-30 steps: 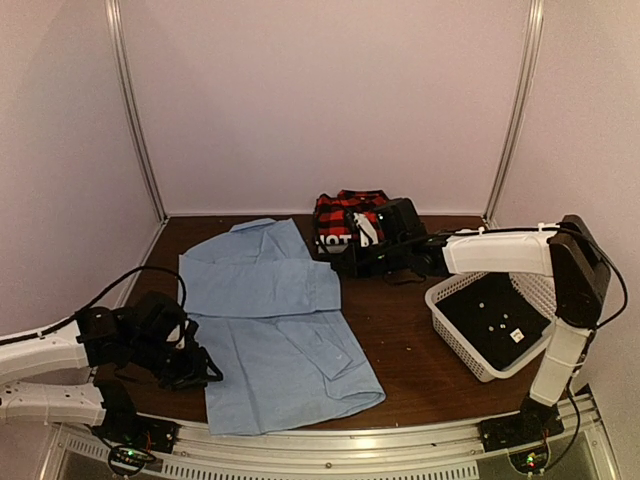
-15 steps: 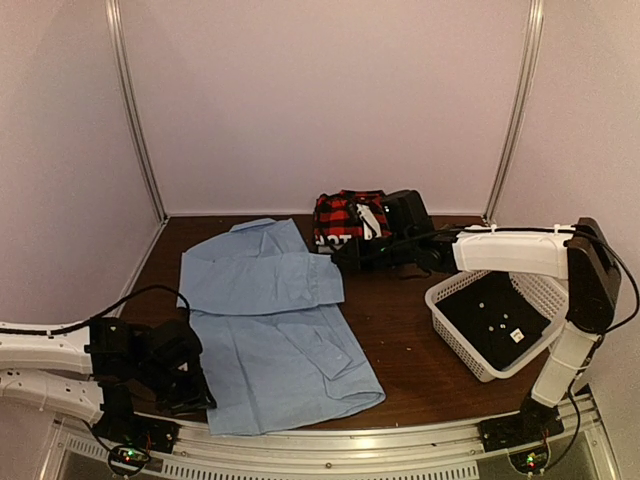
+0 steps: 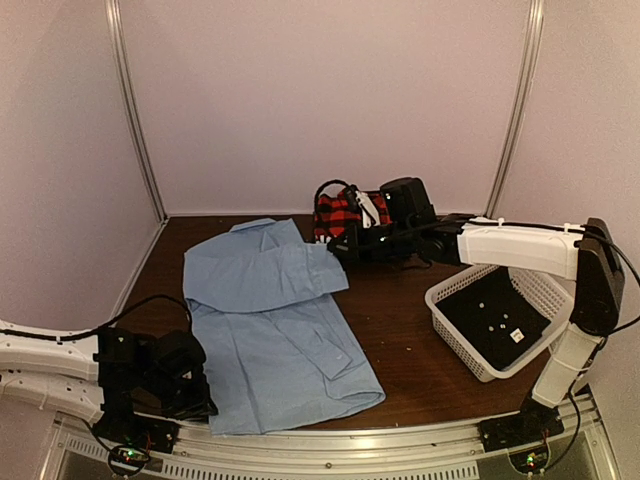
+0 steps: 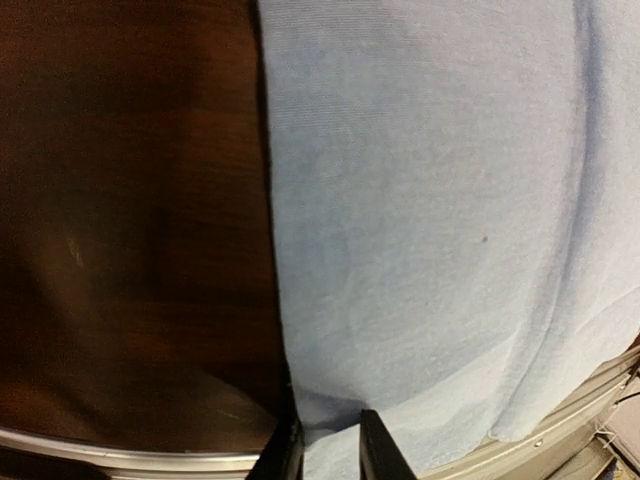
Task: Fold and stack the long sleeve shirts
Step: Pick up the shirt from the center of the board.
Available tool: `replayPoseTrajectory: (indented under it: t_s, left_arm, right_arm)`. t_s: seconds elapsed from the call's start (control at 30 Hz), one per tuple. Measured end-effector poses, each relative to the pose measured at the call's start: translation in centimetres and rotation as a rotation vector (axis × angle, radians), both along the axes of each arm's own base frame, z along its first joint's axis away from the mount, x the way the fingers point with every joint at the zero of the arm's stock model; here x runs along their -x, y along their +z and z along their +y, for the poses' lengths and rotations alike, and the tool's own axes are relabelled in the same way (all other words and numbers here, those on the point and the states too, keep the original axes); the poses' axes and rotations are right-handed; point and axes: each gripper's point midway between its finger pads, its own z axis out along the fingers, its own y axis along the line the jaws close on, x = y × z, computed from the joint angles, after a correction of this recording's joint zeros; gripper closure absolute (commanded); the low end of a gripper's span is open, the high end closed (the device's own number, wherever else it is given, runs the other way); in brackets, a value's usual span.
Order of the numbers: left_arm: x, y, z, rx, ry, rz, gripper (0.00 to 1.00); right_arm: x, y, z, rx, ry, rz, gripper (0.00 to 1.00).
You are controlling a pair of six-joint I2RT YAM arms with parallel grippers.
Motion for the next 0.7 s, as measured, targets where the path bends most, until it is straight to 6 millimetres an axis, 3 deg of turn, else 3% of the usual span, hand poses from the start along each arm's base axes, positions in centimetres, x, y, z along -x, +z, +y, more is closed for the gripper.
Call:
replayPoseTrajectory:
  t_s: [0.13, 0.37, 0.57, 0.7]
  left_arm:
    - [0.0, -0.1, -0.3, 0.007, -0.005, 0.0, 1.0]
    - [-0.3, 0.5, -0.8, 0.025, -0.039, -0.025, 1.0]
    - [-2.2, 4.1, -3.6, 0.076, -0.114, -0.12, 1.0]
    - [-4.0, 7.2, -6.7, 0.094, -0.201, -0.191, 1.0]
  right_arm:
    - [-0.2, 1.8, 0.5, -0.011, 0.009, -0.03, 1.0]
    - [-1.3, 5.6, 0.9, 0.004, 0.01, -0.124, 1.0]
    - [-3.1, 8.8, 1.0, 0.049, -0.022, -0.23, 1.0]
    - [-4.6, 10.9, 0.7, 0.087, -0.064, -0.297, 1.0]
